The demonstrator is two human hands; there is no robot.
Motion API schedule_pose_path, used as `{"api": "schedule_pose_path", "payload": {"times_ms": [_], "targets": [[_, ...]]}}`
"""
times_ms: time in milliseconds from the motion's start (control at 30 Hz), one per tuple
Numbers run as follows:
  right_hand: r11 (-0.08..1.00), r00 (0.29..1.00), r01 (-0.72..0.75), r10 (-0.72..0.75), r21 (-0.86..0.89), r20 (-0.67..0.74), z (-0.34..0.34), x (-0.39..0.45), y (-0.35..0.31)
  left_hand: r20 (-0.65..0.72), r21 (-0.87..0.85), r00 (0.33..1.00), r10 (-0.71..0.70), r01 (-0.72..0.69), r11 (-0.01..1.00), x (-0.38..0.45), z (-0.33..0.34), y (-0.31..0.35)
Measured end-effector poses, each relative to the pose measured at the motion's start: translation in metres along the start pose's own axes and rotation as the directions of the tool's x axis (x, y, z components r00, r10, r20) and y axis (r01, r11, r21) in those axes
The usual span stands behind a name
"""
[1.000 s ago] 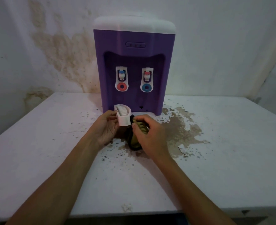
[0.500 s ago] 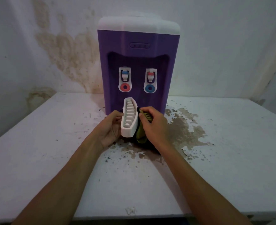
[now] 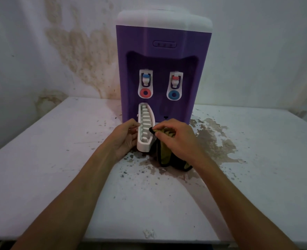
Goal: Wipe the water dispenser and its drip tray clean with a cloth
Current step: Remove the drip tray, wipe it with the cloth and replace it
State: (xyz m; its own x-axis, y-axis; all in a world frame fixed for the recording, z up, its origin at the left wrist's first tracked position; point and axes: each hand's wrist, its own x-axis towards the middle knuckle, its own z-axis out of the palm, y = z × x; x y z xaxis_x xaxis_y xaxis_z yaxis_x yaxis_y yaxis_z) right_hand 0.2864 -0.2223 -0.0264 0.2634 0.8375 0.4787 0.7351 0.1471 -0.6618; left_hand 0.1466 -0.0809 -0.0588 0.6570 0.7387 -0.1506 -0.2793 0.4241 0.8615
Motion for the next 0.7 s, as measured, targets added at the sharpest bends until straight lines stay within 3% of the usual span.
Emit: {"api": "schedule_pose_path", "payload": {"times_ms": [200,467,700], "targets": [[0.952,0.961,0.146,-0.071,-0.271,0.268,0.003,0.012,-0.008,0.004,0.231,0.999,0.035,-0.035,0.972,0.001,-0.001,0.000],[0.939,0.969,0.119,-0.038,-0.324,0.245,0.004,0.004,0.003,0.102,0.415,0.990,0.098,-0.132,0.900,0.000,0.010,-0.007],[0.953,0.981,0.035,0.024,-0.302,0.190,0.007,0.004,0.003,0.173,0.652,0.944,0.282,-0.324,0.685,-0.001,0.009,-0.009]]}}
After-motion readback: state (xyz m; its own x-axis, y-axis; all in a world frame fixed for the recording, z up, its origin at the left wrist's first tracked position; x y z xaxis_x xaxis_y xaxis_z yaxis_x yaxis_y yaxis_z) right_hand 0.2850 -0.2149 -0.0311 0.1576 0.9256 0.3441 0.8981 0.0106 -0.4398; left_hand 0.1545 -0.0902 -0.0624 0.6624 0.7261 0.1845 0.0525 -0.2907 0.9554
